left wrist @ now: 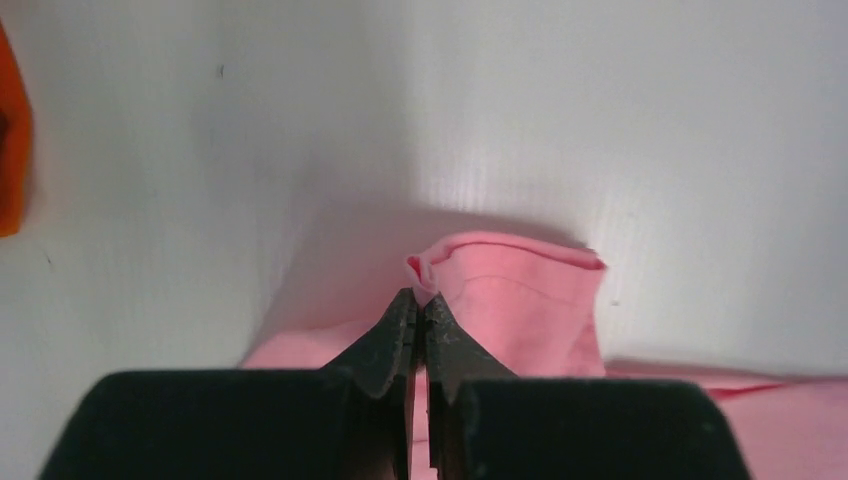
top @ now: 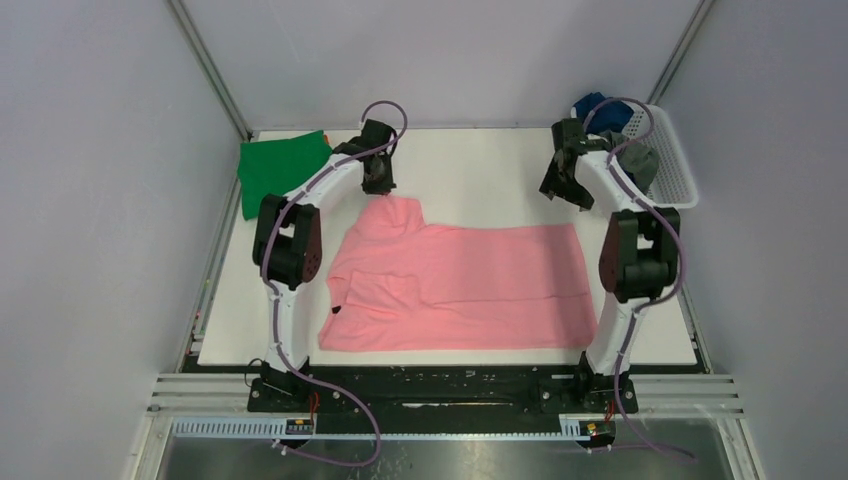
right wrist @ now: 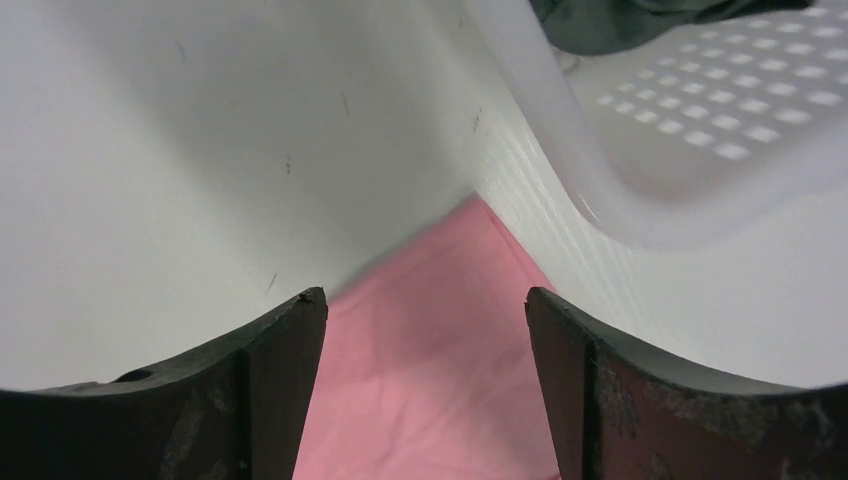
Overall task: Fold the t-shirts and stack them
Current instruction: Grab the side of the flattened tshirt furthest away from the robot with both arms
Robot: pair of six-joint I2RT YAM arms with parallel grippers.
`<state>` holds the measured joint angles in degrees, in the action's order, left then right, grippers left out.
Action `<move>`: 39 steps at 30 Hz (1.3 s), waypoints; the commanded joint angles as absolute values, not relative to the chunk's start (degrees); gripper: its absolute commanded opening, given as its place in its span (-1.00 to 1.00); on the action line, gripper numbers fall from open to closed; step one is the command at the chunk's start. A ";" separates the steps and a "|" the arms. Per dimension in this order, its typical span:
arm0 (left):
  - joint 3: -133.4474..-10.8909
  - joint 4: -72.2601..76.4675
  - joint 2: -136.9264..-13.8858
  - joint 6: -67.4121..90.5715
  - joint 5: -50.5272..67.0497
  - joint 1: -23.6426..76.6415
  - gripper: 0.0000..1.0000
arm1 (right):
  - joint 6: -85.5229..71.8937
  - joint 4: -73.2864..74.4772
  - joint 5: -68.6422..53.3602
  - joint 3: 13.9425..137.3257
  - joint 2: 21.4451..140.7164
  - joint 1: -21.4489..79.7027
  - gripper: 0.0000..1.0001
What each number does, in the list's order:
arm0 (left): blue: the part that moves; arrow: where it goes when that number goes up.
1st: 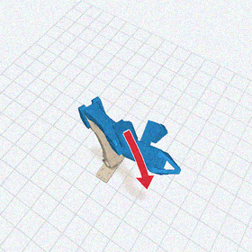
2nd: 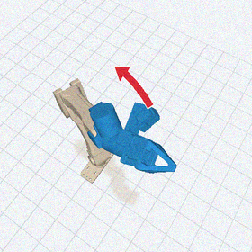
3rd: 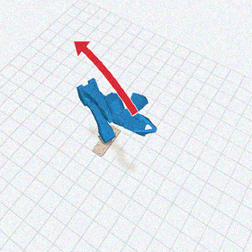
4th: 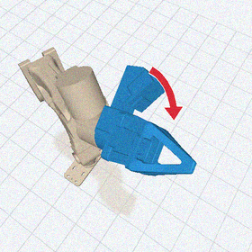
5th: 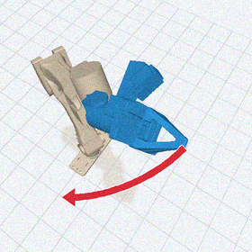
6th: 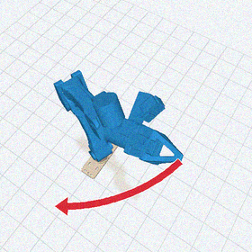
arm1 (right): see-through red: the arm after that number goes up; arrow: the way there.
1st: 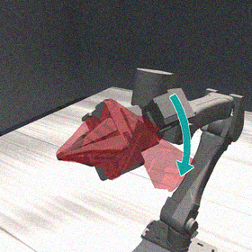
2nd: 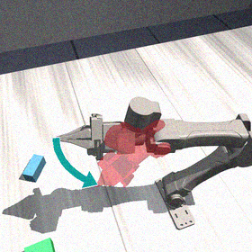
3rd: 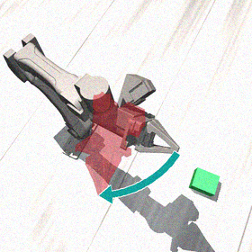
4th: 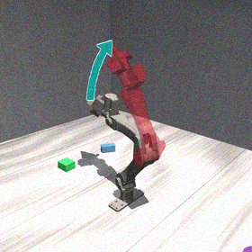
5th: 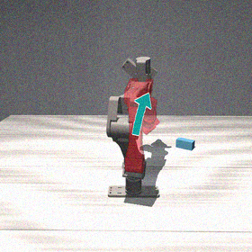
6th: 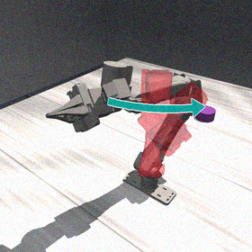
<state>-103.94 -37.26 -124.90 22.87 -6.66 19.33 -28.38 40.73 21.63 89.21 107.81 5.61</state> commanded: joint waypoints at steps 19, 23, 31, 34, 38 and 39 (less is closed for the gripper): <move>-86.16 -25.18 -106.29 20.30 -2.53 24.92 -1.00 | -14.25 54.34 18.21 108.37 130.18 5.45 0.52; -85.81 -25.30 -105.82 20.30 -1.10 25.04 -1.00 | 10.24 45.55 8.05 102.34 126.71 5.49 0.54; -84.68 -25.05 -104.62 20.17 -0.62 25.31 -1.00 | 42.65 40.37 -18.09 93.78 116.11 4.57 0.59; -84.46 -25.64 -103.68 19.51 -0.93 25.31 -1.00 | 55.48 47.06 -20.57 94.60 114.67 4.25 0.59; -82.79 -25.26 -101.63 19.09 -1.29 25.29 -1.00 | 65.60 55.37 -18.40 95.65 114.89 3.81 0.55; -82.27 -24.89 -101.30 19.07 -1.25 25.27 -1.00 | 65.93 53.72 -17.49 94.57 115.15 3.71 0.55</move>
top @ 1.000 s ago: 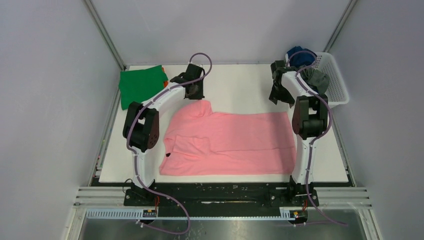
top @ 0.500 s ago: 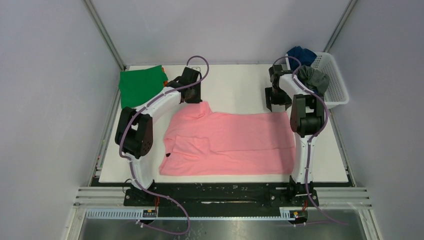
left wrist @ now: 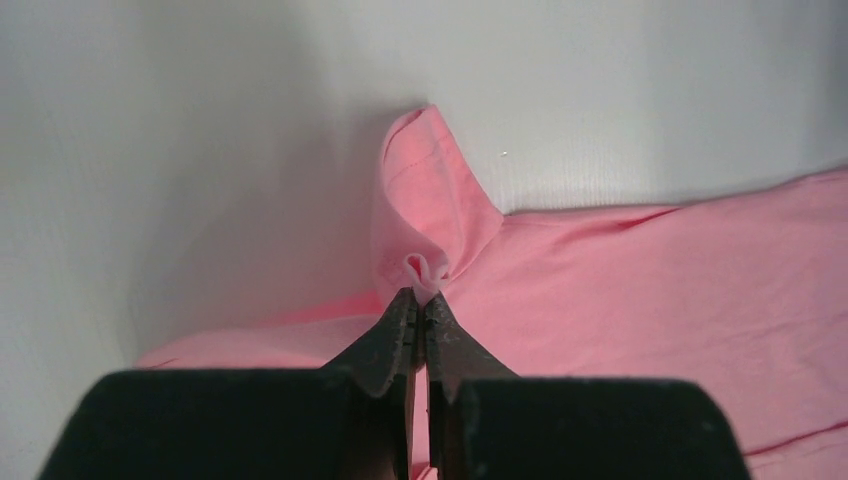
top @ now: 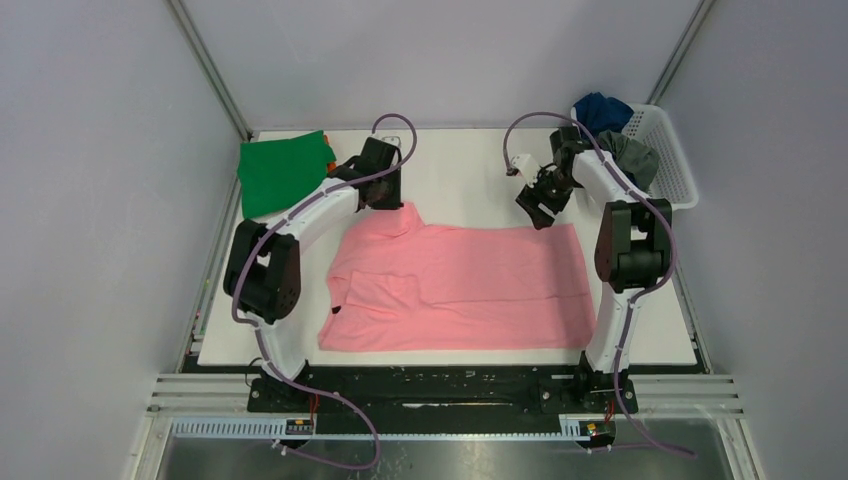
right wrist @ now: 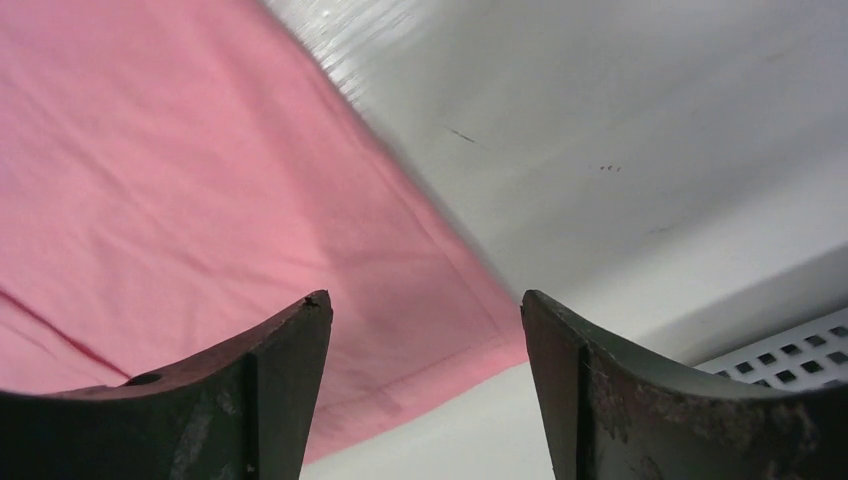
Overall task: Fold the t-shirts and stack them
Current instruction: Grab the side of the flattened tshirt furthest away from the robot with both arms
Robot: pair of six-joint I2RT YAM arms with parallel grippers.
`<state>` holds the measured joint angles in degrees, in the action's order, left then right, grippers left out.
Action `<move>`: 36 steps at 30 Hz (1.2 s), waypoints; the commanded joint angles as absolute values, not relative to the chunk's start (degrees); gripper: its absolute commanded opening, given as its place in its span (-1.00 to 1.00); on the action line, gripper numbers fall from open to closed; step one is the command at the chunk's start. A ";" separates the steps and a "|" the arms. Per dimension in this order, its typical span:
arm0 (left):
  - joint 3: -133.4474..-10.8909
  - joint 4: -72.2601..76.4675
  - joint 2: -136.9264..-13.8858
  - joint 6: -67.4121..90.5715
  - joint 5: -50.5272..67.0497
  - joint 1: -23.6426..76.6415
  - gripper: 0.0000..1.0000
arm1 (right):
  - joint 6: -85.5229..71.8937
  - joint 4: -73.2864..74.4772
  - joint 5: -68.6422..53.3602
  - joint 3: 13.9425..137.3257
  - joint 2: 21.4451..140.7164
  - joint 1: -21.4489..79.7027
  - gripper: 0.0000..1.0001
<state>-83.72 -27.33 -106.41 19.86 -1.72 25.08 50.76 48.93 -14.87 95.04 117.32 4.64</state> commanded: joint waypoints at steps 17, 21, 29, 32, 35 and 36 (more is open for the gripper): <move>-80.57 -25.86 -98.35 17.77 -3.35 25.29 -1.00 | 59.11 63.70 -1.67 114.56 134.99 3.63 -0.09; -80.95 -26.71 -98.33 17.54 -4.16 25.27 -1.00 | 59.30 64.90 -1.82 115.15 135.51 3.64 -0.10; -81.52 -27.37 -98.19 17.31 -5.27 25.42 -1.00 | 58.47 67.45 1.00 116.04 136.06 4.63 0.13; -81.98 -27.74 -98.34 17.22 -5.98 25.53 -1.00 | 61.50 69.61 -2.57 113.76 134.56 4.67 0.08; -82.53 -28.14 -98.57 17.14 -6.22 25.71 -1.00 | 63.86 70.13 -3.53 111.21 133.29 5.19 -0.07; -82.57 -28.13 -98.53 17.14 -6.19 25.79 -1.00 | 64.39 70.63 -3.52 110.72 133.27 5.54 -0.15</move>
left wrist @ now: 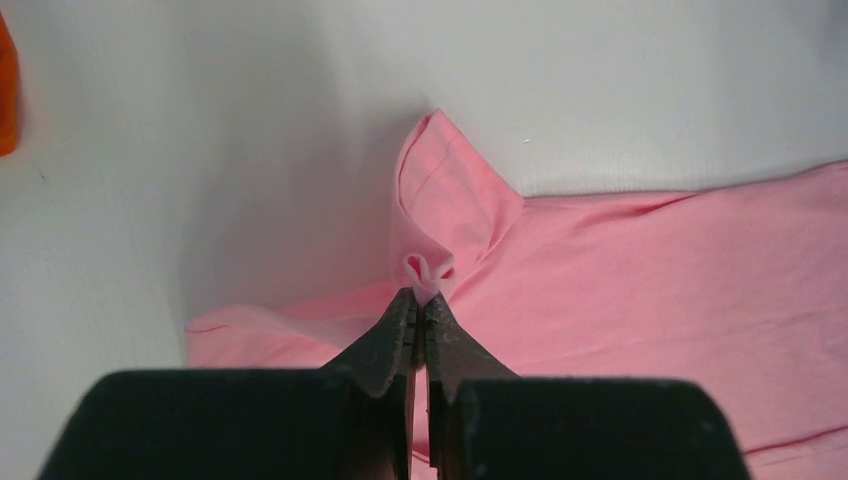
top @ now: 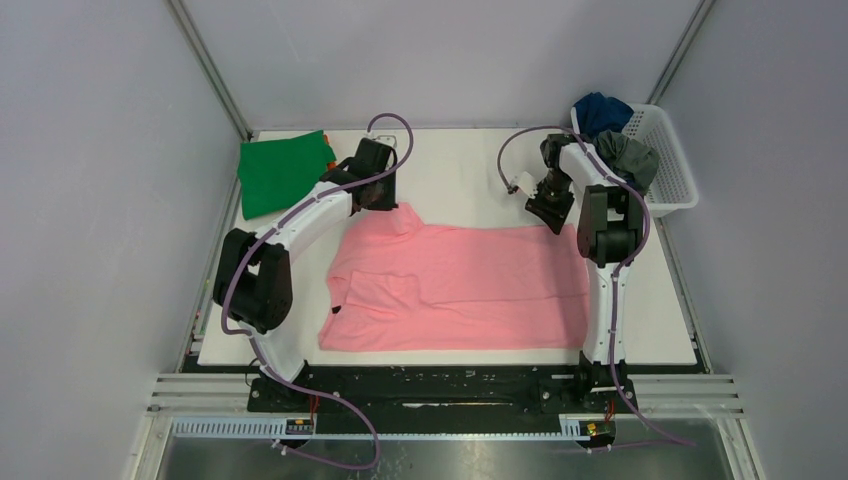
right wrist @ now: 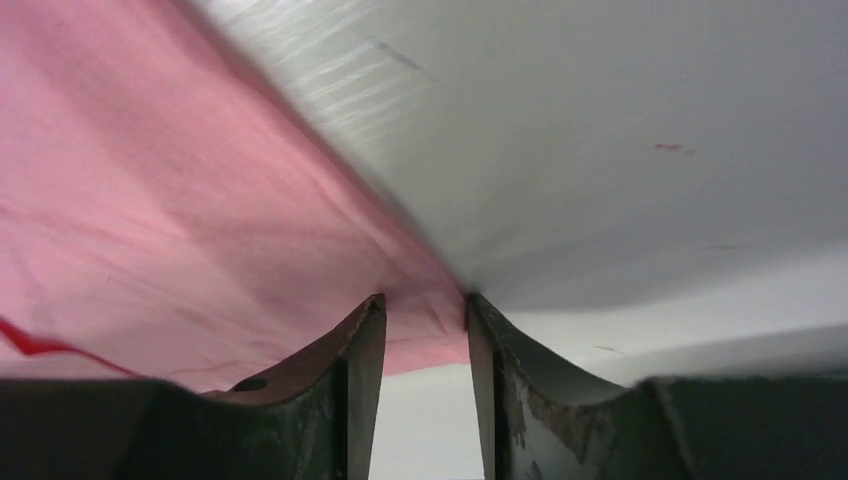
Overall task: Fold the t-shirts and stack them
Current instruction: Grab the side of the flattened tshirt furthest away from the robot with both arms, then fold the other side of the tshirt into a rectangle
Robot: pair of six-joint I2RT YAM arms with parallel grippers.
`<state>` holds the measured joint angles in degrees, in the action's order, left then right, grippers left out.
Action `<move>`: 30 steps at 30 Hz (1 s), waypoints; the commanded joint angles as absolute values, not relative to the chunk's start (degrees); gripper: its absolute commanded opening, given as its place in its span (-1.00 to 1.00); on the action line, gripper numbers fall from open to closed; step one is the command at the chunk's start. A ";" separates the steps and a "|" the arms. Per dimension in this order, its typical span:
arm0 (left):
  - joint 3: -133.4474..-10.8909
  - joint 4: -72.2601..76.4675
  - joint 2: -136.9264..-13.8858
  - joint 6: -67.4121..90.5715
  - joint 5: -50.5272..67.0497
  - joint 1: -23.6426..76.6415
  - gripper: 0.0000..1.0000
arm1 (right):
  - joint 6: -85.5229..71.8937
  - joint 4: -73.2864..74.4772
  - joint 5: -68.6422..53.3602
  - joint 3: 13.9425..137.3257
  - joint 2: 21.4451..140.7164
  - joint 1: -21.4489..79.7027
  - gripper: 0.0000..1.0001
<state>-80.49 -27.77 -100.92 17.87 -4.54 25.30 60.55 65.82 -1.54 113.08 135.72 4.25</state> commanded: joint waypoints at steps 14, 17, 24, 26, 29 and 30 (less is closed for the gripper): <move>-82.12 -27.59 -98.28 17.03 -6.15 26.27 -1.00 | 63.81 63.88 5.46 107.81 131.61 7.31 -0.96; -80.07 -26.55 -97.14 17.41 -6.03 26.41 -1.00 | 64.31 60.45 5.02 104.87 128.73 7.44 -1.00; -74.45 -23.66 -92.09 18.71 -5.47 26.63 -1.00 | 67.01 51.89 2.63 94.25 119.67 8.81 -1.00; -72.70 -23.37 -90.61 19.29 -5.09 26.71 -1.00 | 66.74 48.29 2.29 90.45 116.48 9.36 -1.00; -68.69 -21.52 -87.64 20.22 -4.57 27.25 -1.00 | 64.70 43.17 0.23 84.50 111.15 10.26 -1.00; -67.36 -20.97 -86.63 20.50 -3.91 27.40 -1.00 | 64.21 41.53 0.23 82.51 109.16 10.74 -1.00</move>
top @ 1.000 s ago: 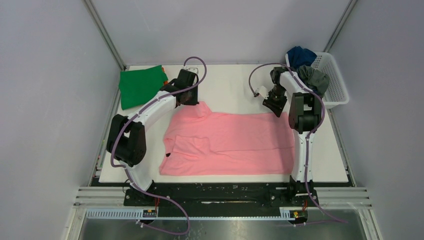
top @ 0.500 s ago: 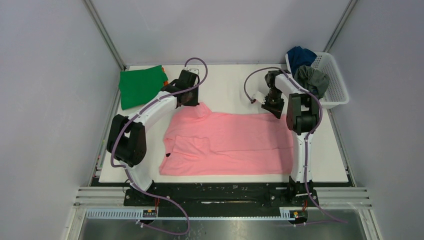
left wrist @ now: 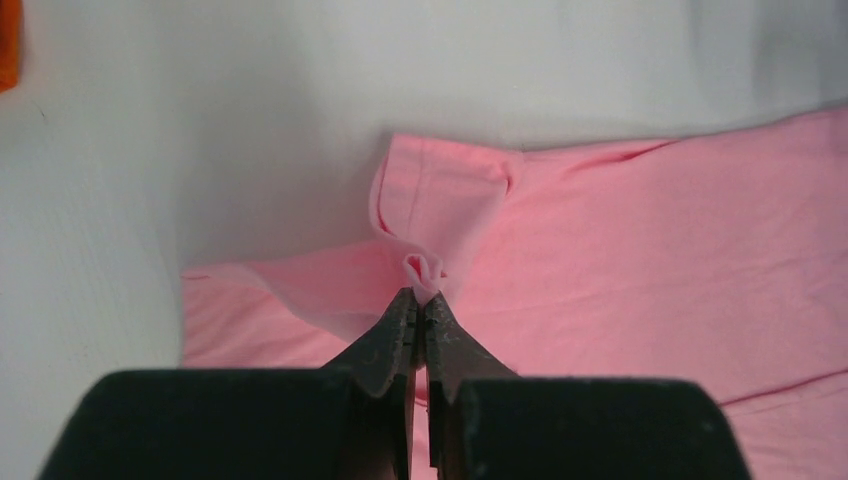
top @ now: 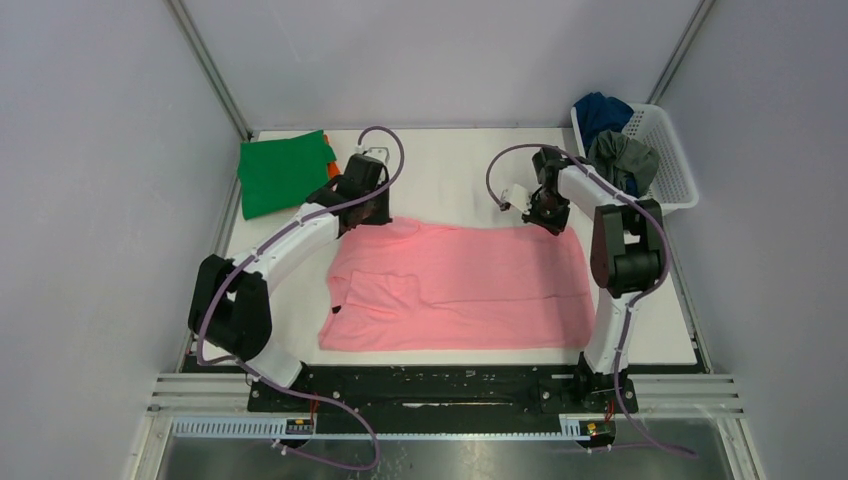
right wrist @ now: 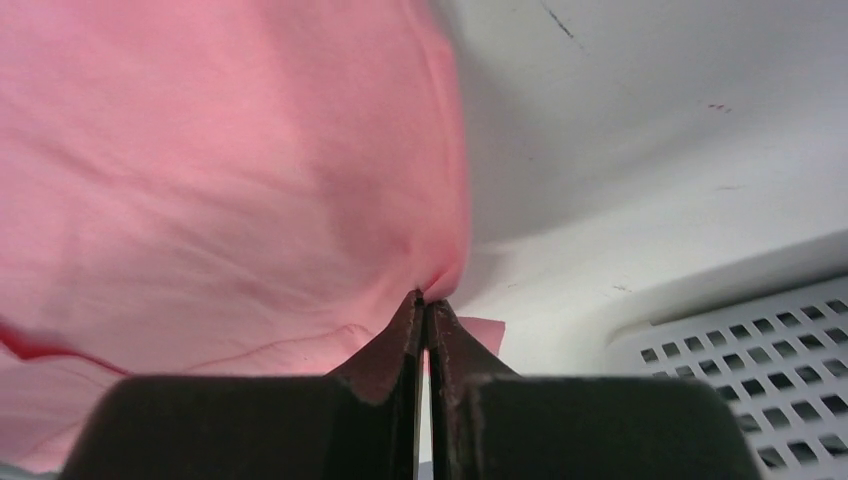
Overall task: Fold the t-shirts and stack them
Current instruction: Fold the other side of the tshirt into a rectangle
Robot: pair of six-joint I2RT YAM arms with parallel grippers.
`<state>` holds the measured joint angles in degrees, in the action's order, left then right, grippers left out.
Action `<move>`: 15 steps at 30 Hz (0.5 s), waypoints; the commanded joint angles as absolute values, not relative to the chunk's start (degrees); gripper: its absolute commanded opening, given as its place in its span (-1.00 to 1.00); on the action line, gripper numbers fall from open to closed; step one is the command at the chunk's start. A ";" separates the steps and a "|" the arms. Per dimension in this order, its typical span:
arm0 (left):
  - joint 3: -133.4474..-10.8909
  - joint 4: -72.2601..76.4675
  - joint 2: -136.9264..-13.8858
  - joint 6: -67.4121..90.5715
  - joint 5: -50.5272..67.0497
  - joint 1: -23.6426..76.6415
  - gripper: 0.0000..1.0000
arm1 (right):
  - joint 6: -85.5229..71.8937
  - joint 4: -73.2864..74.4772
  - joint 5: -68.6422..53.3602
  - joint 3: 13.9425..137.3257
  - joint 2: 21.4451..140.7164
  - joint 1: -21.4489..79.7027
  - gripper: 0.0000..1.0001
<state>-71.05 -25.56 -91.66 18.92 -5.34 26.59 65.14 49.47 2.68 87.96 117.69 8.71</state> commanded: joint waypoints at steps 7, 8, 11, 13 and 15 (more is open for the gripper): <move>-59.81 -19.59 -80.30 22.16 -2.41 30.38 -1.00 | 59.59 36.81 0.18 71.28 97.72 14.53 -1.00; -58.64 -19.59 -79.20 22.41 -2.58 30.93 -1.00 | 59.14 36.31 0.51 69.09 96.48 14.71 -1.00; -54.18 -19.37 -74.42 24.05 -3.55 31.53 -1.00 | 57.69 35.38 3.10 62.69 92.44 14.93 -1.00; -50.96 -18.47 -71.32 25.45 -2.50 31.82 -1.00 | 56.39 34.90 5.15 59.39 89.78 14.86 -1.00; -47.69 -18.10 -68.55 26.58 -2.64 32.62 -1.00 | 54.86 34.90 6.95 57.36 87.51 14.86 -1.00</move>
<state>-51.81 -21.85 -74.35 23.44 -3.31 31.79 58.76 35.90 3.01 60.77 92.25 14.85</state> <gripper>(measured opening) 0.022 0.065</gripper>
